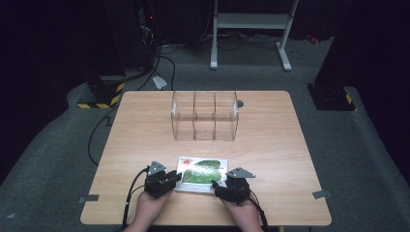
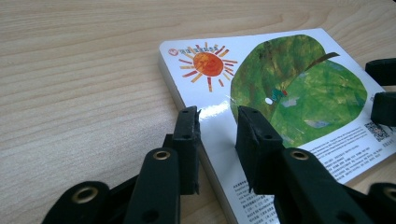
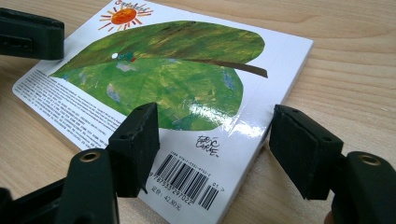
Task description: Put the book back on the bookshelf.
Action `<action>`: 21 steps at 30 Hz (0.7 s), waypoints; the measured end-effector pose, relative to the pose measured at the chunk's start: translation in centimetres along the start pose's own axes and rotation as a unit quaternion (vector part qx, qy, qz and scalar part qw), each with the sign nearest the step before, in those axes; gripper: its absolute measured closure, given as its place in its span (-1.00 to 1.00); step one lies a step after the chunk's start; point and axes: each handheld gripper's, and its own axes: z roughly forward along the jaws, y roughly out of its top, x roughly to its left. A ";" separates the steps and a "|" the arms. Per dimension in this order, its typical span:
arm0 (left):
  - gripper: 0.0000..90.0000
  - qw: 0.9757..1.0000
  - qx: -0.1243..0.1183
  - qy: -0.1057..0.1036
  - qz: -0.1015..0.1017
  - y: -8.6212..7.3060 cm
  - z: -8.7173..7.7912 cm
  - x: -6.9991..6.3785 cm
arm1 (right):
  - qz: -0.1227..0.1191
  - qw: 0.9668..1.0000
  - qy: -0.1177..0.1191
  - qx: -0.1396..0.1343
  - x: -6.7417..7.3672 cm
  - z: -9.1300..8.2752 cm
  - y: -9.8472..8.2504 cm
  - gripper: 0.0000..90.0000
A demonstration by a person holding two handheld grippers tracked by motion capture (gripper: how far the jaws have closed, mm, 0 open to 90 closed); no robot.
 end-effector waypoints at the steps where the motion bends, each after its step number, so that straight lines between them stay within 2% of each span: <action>1: 0.56 1.000 -0.001 0.003 0.002 0.0 0.0 0.0 | 0.001 1.000 0.000 0.000 0.0 0.0 0.0 -0.26; 5: 0.62 1.000 -0.015 0.001 -0.005 0.1 -0.5 -0.1 | 0.002 1.000 0.001 0.001 0.0 0.0 0.0 -0.27; 8: 0.64 1.000 -0.016 0.001 0.005 0.0 -0.9 -0.3 | 0.004 1.000 0.003 -0.001 -0.1 0.1 0.1 -0.27; 19: 0.64 0.999 -0.034 -0.009 0.008 -0.1 -1.5 -0.4 | 0.002 1.000 0.010 0.000 -0.3 0.1 0.2 -0.27; 20: 0.64 0.999 -0.040 -0.012 0.008 0.0 -1.7 -0.4 | 0.012 1.000 0.017 0.004 -0.5 0.1 0.4 -0.27; 21: 0.63 0.999 -0.040 -0.012 0.008 0.0 -1.7 -0.4 | 0.012 1.000 0.017 0.004 -0.5 0.1 0.4 -0.27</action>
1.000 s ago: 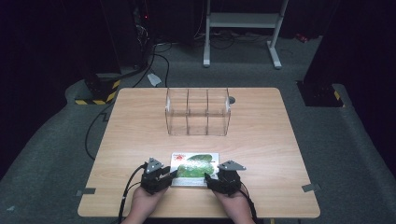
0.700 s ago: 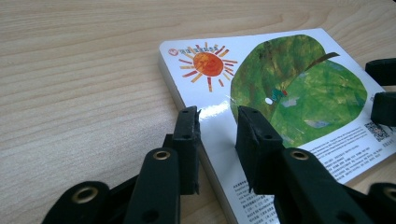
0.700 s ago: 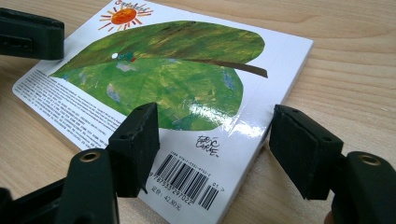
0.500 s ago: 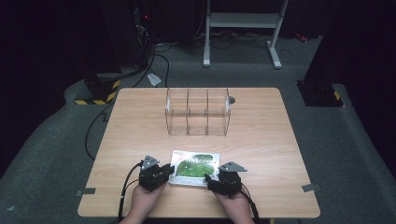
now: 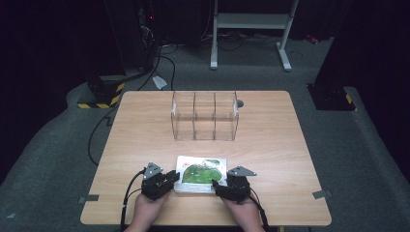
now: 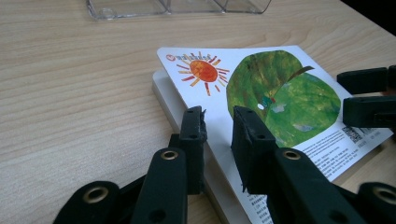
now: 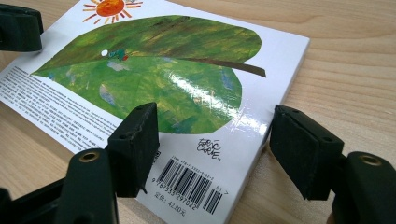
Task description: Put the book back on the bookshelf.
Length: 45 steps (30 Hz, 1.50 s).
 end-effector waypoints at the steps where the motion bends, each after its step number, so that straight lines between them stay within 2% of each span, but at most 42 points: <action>1: 0.62 1.000 -0.008 -0.002 0.005 0.1 -0.1 0.0 | 0.004 1.000 0.004 0.003 -0.1 -0.1 0.2 -0.27; 4: 0.62 1.000 -0.010 -0.004 0.003 0.2 -0.2 0.0 | -0.003 1.000 0.003 -0.001 -0.1 -0.1 0.2 -0.27; 14: 0.58 0.999 -0.028 -0.022 0.002 0.6 -0.7 0.0 | 0.008 1.000 0.012 -0.004 -0.1 -0.3 0.1 -0.31; 18: 0.58 0.999 -0.029 -0.023 0.001 0.6 -0.7 0.1 | 0.000 1.000 0.011 -0.004 0.1 -0.4 0.0 -0.36; 20: 0.58 0.999 -0.032 -0.028 -0.003 0.7 -0.8 0.1 | -0.009 1.000 0.002 -0.007 0.3 -0.5 0.0 -0.40; 21: 0.57 0.999 -0.035 -0.030 -0.007 0.8 -0.8 0.1 | -0.021 1.000 -0.008 -0.007 0.5 -0.7 0.0 -0.42; 22: 0.57 0.999 -0.035 -0.030 -0.007 0.8 -0.8 0.1 | -0.021 1.000 -0.008 -0.007 0.5 -0.7 0.0 -0.42; 23: 0.57 0.999 -0.039 -0.033 -0.007 0.8 -0.8 0.1 | -0.040 0.999 -0.017 -0.012 1.0 -1.0 0.0 -0.45; 26: 0.58 0.998 -0.044 -0.035 -0.007 1.0 -0.9 0.0 | -0.057 0.998 -0.014 -0.019 1.6 -1.3 -0.1 -0.49; 27: 0.57 0.998 -0.045 -0.036 -0.006 1.0 -0.9 0.0 | -0.065 0.998 -0.006 -0.024 2.1 -1.5 -0.2 -0.51; 31: 0.58 0.998 -0.052 -0.038 0.002 1.3 -1.0 -0.1 | -0.078 0.997 0.007 -0.023 2.8 -1.8 -0.4 -0.55; 36: 0.58 0.997 -0.060 -0.043 0.005 1.6 -1.2 -0.3 | -0.088 0.996 0.011 -0.021 3.1 -1.8 -0.6 -0.59; 39: 0.58 0.997 -0.065 -0.043 0.011 1.9 -1.4 -0.6 | -0.105 0.994 0.003 -0.016 3.5 -1.6 -0.9 -0.60; 45: 0.58 0.996 -0.072 -0.048 0.011 2.1 -1.6 -0.8 | -0.111 0.994 -0.012 -0.011 3.4 -1.6 -1.1 -0.61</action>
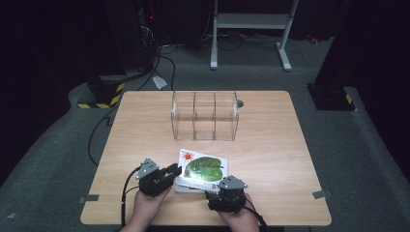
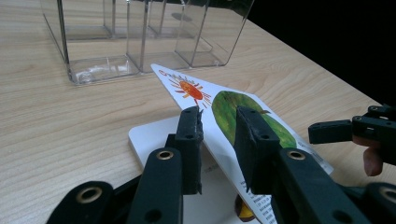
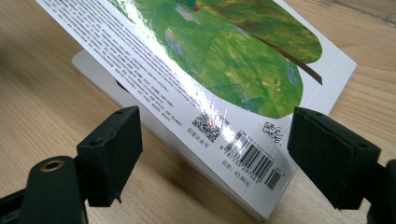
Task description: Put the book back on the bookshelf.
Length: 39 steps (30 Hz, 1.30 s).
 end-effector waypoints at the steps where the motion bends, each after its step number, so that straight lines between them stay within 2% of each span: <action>1: 0.58 1.000 -0.001 0.000 0.000 0.0 0.0 -0.1 | 0.000 1.000 0.000 0.000 0.0 0.0 0.0 -0.61; 3: 0.58 1.000 -0.002 -0.001 0.004 0.1 -0.1 -0.1 | -0.006 1.000 -0.004 0.002 -0.1 0.1 0.0 -0.61; 10: 0.59 1.000 -0.004 -0.004 0.004 0.2 -0.2 -0.3 | -0.007 1.000 -0.023 0.015 -0.3 0.3 -0.3 -0.61; 13: 0.59 1.000 -0.003 -0.005 0.003 0.2 -0.2 -0.2 | -0.004 1.000 -0.025 0.019 -0.4 0.4 -0.4 -0.60; 16: 0.58 1.000 -0.001 -0.003 0.004 0.2 -0.2 -0.2 | 0.009 0.999 -0.025 0.025 -0.9 0.6 -0.6 -0.59; 19: 0.56 1.000 0.003 -0.003 0.001 0.2 -0.1 -0.1 | 0.009 0.999 -0.023 0.026 -1.0 0.7 -0.6 -0.59; 25: 0.43 1.000 0.015 -0.012 -0.016 0.0 0.2 0.7 | 0.008 0.999 -0.023 0.031 -1.0 0.7 -0.6 -0.59; 27: 0.29 0.999 0.023 -0.015 -0.019 0.0 0.5 1.0 | 0.010 0.999 -0.023 0.033 -1.0 0.8 -0.7 -0.59; 29: 0.20 0.999 0.036 -0.015 -0.028 -0.1 1.0 1.3 | 0.009 0.999 -0.023 0.033 -1.1 0.8 -0.7 -0.59; 31: 0.13 0.999 0.042 -0.015 -0.028 -0.1 1.2 1.5 | 0.010 0.999 -0.024 0.033 -1.1 0.8 -0.7 -0.59; 32: 0.08 0.997 0.053 -0.020 -0.045 -0.3 1.7 1.8 | 0.010 0.999 -0.024 0.033 -1.2 0.7 -0.7 -0.59; 34: 0.05 0.997 0.058 -0.024 -0.051 -0.3 2.0 2.0 | 0.009 0.999 -0.025 0.033 -1.2 0.7 -0.7 -0.59; 35: 0.03 0.995 0.067 -0.036 -0.061 -0.3 2.4 2.2 | 0.011 0.999 -0.025 0.033 -1.2 0.7 -0.7 -0.59; 39: -0.01 0.993 0.086 -0.054 -0.063 -0.2 3.4 2.1 | 0.012 0.999 -0.022 0.034 -1.3 0.8 -0.7 -0.59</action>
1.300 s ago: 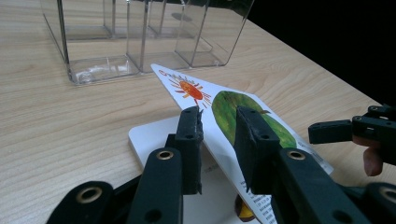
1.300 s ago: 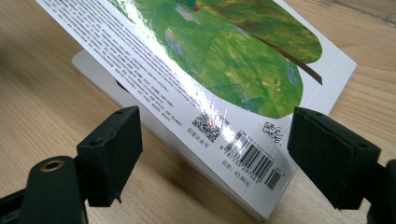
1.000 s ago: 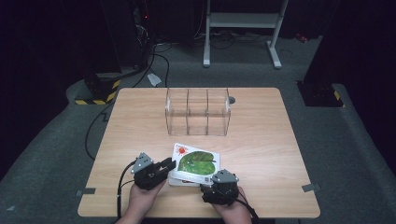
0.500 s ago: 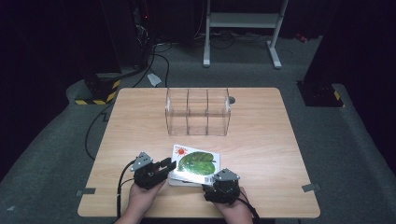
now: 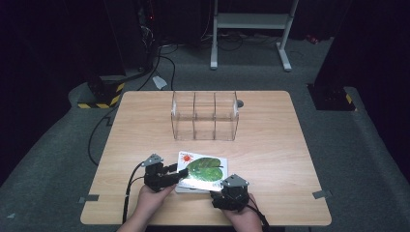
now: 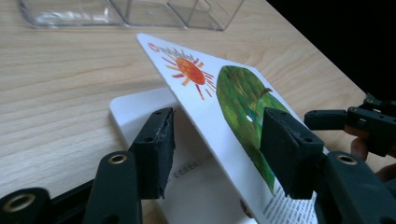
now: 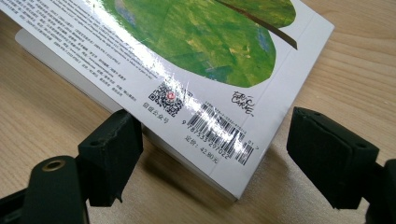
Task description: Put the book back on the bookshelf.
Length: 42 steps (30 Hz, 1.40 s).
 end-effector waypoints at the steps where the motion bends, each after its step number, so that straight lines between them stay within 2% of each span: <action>1: -0.02 1.000 0.000 0.000 0.000 0.0 0.0 0.0 | 0.000 1.000 0.000 0.000 0.0 0.0 0.0 -0.59; 2: -0.02 1.000 0.005 -0.009 0.006 0.2 0.3 0.0 | 0.001 1.000 0.002 0.001 0.0 0.0 0.0 -0.58; 4: -0.03 1.000 0.008 -0.014 0.010 0.2 0.4 0.0 | 0.004 1.000 0.005 0.002 0.0 0.0 0.0 -0.58; 6: -0.03 1.000 0.011 -0.013 0.018 0.2 0.6 -0.1 | 0.004 1.000 0.009 0.005 -0.1 0.1 -0.1 -0.57; 7: 0.03 0.999 0.017 -0.004 0.033 0.1 0.7 -0.2 | 0.007 1.000 0.016 0.003 -0.2 0.0 -0.1 -0.57; 12: 0.12 0.999 0.019 -0.002 0.038 0.0 0.6 0.0 | 0.007 0.999 0.032 0.001 -0.3 -0.3 -0.3 -0.57; 15: 0.12 0.999 0.021 0.004 0.049 -0.1 0.7 -0.1 | 0.011 0.999 0.043 -0.004 -0.2 -0.8 -0.4 -0.57; 18: 0.12 0.998 0.026 0.009 0.050 -0.3 0.8 -0.1 | 0.020 0.999 0.045 -0.012 -0.2 -1.2 -0.4 -0.55; 21: 0.12 0.997 0.035 0.014 0.063 -0.5 0.9 0.0 | 0.027 0.998 0.048 -0.023 -0.7 -1.4 -0.3 -0.53; 23: 0.18 0.997 0.041 0.014 0.066 -0.6 1.0 0.3 | 0.048 0.997 0.058 -0.027 -1.3 -1.4 -0.3 -0.47; 29: 0.35 0.997 0.038 0.004 0.068 -1.0 0.8 0.4 | 0.055 0.996 0.056 -0.038 -2.0 -1.3 -0.1 -0.42; 32: 0.38 0.996 0.030 0.001 0.078 -1.2 0.6 0.2 | 0.066 0.995 0.053 -0.044 -2.7 -1.2 0.1 -0.39; 34: 0.41 0.995 0.023 0.000 0.096 -1.2 0.4 0.0 | 0.067 0.995 0.053 -0.047 -3.1 -1.1 0.3 -0.37; 35: 0.43 0.994 0.016 0.001 0.111 -1.3 0.2 -0.2 | 0.072 0.995 0.051 -0.051 -3.5 -1.0 0.5 -0.35; 36: 0.44 0.994 0.016 0.001 0.111 -1.3 0.2 -0.2 | 0.072 0.995 0.051 -0.051 -3.5 -1.0 0.5 -0.35; 37: 0.45 0.992 0.007 0.002 0.124 -1.4 -0.1 -0.5 | 0.075 0.994 0.049 -0.058 -3.9 -0.9 0.7 -0.34; 38: 0.46 0.992 0.007 0.002 0.124 -1.4 -0.1 -0.5 | 0.075 0.994 0.049 -0.058 -3.9 -0.9 0.7 -0.34; 39: 0.46 0.990 0.001 0.005 0.139 -1.6 -0.3 -0.8 | 0.084 0.993 0.047 -0.065 -4.2 -0.9 0.8 -0.31; 40: 0.47 0.990 0.001 0.005 0.139 -1.6 -0.3 -0.8 | 0.084 0.993 0.047 -0.065 -4.2 -0.9 0.8 -0.31; 42: 0.47 0.988 -0.009 0.008 0.153 -1.7 -0.5 -1.2 | 0.092 0.992 0.047 -0.076 -4.7 -0.7 1.0 -0.27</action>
